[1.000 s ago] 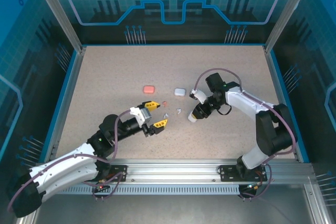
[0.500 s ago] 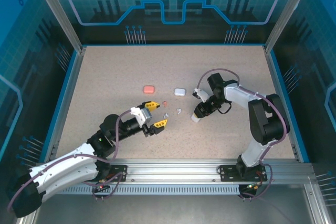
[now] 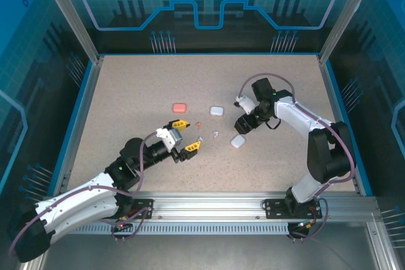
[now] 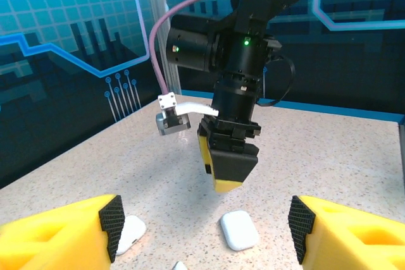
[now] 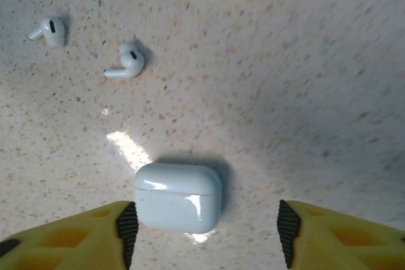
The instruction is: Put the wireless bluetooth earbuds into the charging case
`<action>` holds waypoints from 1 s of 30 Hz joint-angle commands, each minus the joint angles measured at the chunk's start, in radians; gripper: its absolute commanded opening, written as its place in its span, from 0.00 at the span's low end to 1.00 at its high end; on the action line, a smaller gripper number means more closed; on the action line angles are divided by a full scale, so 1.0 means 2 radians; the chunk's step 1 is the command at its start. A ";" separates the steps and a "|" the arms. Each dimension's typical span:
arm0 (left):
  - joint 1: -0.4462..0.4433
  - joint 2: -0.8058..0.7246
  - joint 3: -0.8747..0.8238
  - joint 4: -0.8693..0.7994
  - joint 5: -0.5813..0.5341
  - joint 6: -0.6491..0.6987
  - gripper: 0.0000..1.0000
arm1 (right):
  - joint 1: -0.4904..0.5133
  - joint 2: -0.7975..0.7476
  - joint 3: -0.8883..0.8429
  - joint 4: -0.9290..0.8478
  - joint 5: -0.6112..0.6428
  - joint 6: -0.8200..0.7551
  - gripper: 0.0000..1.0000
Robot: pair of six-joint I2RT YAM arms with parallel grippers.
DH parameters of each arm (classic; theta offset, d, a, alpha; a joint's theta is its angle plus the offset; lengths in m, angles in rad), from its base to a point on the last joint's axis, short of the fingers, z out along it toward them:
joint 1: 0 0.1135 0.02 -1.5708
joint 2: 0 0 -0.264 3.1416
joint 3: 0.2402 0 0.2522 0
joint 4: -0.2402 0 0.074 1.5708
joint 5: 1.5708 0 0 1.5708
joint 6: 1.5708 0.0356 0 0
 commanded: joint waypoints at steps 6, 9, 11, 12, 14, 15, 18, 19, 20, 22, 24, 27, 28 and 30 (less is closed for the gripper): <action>-0.002 -0.028 -0.005 -0.008 -0.101 -0.020 0.74 | 0.041 0.056 0.097 -0.022 0.067 -0.133 0.79; -0.001 -0.037 -0.004 -0.026 -0.139 -0.035 0.78 | 0.051 0.092 0.128 -0.008 0.071 -0.185 0.83; 0.000 -0.042 -0.003 -0.039 -0.158 -0.048 0.80 | 0.057 0.118 0.149 -0.002 0.069 -0.216 0.86; 0.002 -0.044 -0.002 -0.047 -0.163 -0.056 0.83 | 0.059 0.131 0.163 0.000 0.066 -0.227 0.88; 0.010 -0.046 0.001 -0.063 -0.169 -0.076 0.89 | 0.060 0.162 0.191 -0.006 0.064 -0.243 0.92; 0.017 -0.046 0.006 -0.074 -0.171 -0.092 0.93 | 0.062 0.178 0.209 -0.013 0.067 -0.250 0.94; 0.050 -0.040 0.031 -0.128 -0.158 -0.137 0.99 | 0.068 0.214 0.247 -0.028 0.069 -0.273 1.00; 0.063 -0.037 0.039 -0.146 -0.152 -0.151 0.99 | 0.069 0.224 0.260 -0.033 0.066 -0.279 1.00; 0.073 -0.035 0.045 -0.157 -0.146 -0.162 0.99 | 0.070 0.233 0.271 -0.040 0.066 -0.282 1.00; 0.096 -0.030 0.053 -0.176 -0.139 -0.185 0.99 | 0.072 0.254 0.295 -0.054 0.065 -0.292 1.00; 0.115 -0.024 0.056 -0.185 -0.131 -0.202 0.99 | 0.075 0.268 0.307 -0.059 0.065 -0.303 1.00; 0.130 -0.015 0.055 -0.189 -0.119 -0.208 0.99 | 0.077 0.291 0.327 -0.066 0.064 -0.317 1.00; 0.132 -0.011 0.055 -0.191 -0.114 -0.206 0.99 | 0.078 0.302 0.340 -0.077 0.067 -0.320 0.99; 0.134 -0.005 0.055 -0.194 -0.109 -0.201 0.99 | 0.081 0.322 0.362 -0.098 0.072 -0.329 0.97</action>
